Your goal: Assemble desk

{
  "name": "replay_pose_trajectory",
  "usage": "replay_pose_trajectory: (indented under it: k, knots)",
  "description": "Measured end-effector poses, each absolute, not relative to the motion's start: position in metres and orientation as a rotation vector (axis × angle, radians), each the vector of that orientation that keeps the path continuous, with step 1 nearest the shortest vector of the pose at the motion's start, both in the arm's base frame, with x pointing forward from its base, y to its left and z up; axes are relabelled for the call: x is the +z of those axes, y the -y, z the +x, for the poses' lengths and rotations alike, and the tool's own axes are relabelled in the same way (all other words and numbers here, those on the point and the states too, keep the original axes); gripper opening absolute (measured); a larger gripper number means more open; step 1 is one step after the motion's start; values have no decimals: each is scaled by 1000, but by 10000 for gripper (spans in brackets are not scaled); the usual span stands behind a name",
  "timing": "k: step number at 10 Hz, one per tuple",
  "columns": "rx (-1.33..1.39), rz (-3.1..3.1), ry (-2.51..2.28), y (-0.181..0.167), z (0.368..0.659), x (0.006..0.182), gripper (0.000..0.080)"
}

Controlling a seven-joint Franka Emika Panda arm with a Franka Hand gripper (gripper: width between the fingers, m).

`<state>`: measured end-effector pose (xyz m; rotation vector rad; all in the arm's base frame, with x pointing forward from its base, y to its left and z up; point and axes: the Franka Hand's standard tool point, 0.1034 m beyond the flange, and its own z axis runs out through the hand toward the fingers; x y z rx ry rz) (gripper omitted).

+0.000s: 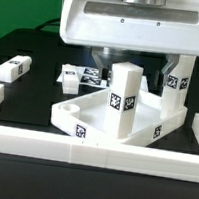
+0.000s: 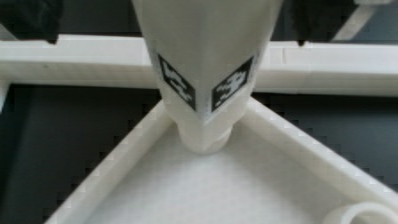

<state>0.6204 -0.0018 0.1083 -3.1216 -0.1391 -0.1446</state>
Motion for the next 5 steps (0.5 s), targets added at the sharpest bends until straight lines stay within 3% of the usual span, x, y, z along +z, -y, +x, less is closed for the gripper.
replay_pose_trajectory:
  k: [5]
  knots:
    - [-141, -3085, 641, 7, 620, 108, 649]
